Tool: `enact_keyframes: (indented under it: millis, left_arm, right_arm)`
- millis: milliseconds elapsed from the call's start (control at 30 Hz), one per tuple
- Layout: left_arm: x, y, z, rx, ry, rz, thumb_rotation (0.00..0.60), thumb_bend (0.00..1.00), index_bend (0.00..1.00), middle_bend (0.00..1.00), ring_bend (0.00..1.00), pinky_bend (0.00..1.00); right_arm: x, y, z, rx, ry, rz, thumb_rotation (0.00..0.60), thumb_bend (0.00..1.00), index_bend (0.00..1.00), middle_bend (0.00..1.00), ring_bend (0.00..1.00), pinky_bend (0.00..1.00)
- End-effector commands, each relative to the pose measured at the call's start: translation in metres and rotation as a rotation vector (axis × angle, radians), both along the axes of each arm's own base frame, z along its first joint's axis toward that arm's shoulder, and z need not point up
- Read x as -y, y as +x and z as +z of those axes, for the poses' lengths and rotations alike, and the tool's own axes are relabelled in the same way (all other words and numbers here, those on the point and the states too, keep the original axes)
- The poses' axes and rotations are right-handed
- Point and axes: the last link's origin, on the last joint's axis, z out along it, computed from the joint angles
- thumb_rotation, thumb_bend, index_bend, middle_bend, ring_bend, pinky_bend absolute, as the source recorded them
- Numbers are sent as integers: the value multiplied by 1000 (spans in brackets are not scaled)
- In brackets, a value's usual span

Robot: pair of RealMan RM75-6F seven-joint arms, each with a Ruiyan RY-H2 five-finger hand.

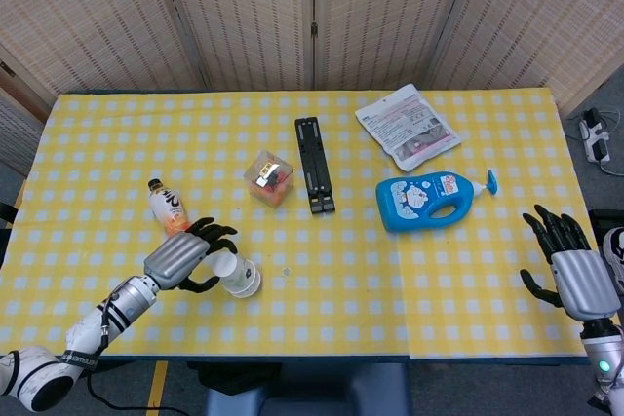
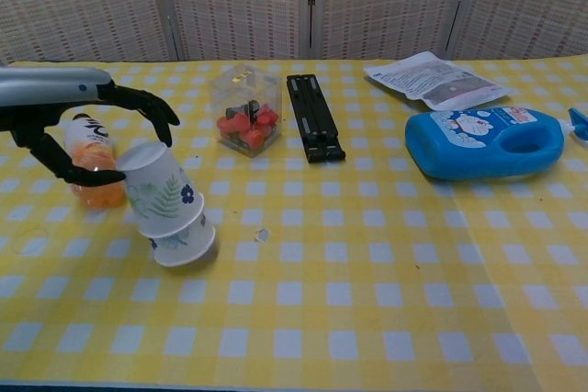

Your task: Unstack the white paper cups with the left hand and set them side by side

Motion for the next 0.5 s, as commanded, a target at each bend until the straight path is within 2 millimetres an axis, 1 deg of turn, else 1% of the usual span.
enact_keyframes:
  millis: [33, 133, 200, 500]
  left_arm:
    - [0, -6, -11, -68, 47, -52, 600, 510, 431, 197, 190, 106]
    - [-2, -7, -13, -75, 70, -48, 600, 516, 437, 215, 215, 116]
    - [-3, -6, -10, -69, 89, -44, 600, 517, 438, 216, 218, 116]
    - [6, 5, 23, -25, 159, -75, 600, 520, 436, 216, 211, 113]
  right_arm:
    - [0, 0, 0, 0, 0, -1, 600, 390, 0, 0, 63, 0]
    - [0, 0, 0, 0, 0, -1, 600, 390, 0, 0, 64, 0]
    - [0, 0, 1, 0, -1, -2, 600, 390, 0, 0, 64, 0]
    - [2, 1, 2, -2, -5, 1, 600, 390, 0, 0, 63, 0]
